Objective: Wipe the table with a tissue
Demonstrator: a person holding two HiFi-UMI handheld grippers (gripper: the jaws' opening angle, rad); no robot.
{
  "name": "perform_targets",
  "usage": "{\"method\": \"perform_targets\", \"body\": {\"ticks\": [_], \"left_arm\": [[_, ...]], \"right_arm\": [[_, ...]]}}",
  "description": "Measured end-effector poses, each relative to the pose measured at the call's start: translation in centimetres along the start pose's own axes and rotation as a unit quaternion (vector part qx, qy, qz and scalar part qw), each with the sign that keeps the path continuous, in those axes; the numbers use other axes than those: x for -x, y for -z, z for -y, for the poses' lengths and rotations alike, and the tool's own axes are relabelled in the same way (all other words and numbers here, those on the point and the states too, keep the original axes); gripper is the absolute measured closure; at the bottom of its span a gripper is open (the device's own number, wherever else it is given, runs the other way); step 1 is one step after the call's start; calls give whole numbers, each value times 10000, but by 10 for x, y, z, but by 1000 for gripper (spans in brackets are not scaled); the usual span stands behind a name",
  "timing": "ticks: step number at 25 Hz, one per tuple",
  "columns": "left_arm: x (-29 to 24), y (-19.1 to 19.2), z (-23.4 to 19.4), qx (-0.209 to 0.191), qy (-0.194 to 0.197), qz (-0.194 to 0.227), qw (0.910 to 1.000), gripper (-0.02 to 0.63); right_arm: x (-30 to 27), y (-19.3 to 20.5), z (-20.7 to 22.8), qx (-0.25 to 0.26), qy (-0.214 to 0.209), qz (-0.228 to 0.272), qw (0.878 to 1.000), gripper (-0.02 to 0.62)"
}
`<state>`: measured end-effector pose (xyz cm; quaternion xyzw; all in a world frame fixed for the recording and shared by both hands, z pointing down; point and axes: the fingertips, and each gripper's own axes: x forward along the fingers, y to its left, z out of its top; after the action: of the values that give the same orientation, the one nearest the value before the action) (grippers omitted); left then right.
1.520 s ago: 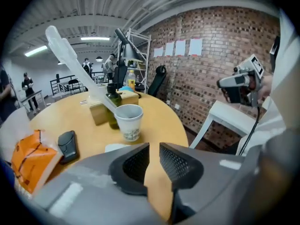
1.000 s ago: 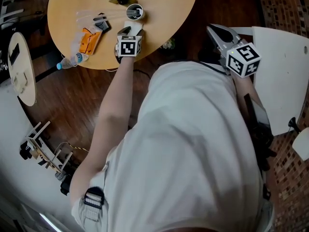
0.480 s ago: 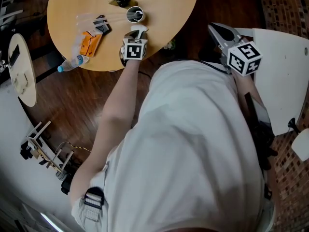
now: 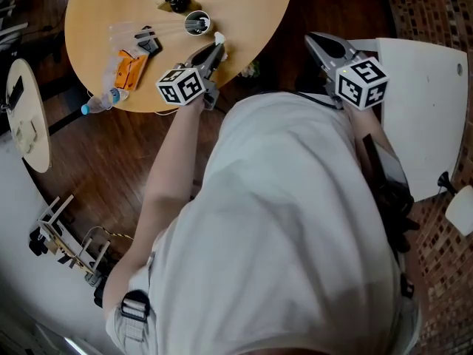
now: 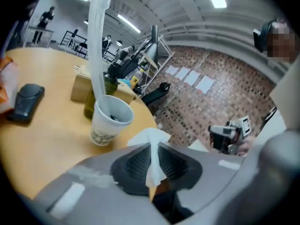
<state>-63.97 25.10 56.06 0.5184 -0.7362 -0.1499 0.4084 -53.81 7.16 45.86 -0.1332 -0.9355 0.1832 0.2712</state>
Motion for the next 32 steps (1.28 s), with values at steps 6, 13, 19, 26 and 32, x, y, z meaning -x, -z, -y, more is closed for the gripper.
{"method": "perform_targets", "body": {"ticks": [6, 13, 19, 26, 32], "left_arm": [[7, -24, 88, 857, 2301, 662, 9671, 562], [0, -21, 138, 1131, 3284, 461, 9366, 565], [-39, 3, 170, 690, 3555, -295, 9317, 566], [-79, 33, 221, -53, 3526, -943, 9310, 565], [-125, 63, 272, -670, 3539, -1418, 9220, 565]], "right_arm": [[10, 10, -9, -67, 282, 139, 9995, 588], [46, 28, -12, -255, 801, 341, 9959, 588], [98, 49, 3, -563, 1588, 612, 9838, 588], [154, 65, 18, -753, 1927, 927, 9740, 588], [208, 74, 42, -803, 2161, 1206, 9656, 588]]}}
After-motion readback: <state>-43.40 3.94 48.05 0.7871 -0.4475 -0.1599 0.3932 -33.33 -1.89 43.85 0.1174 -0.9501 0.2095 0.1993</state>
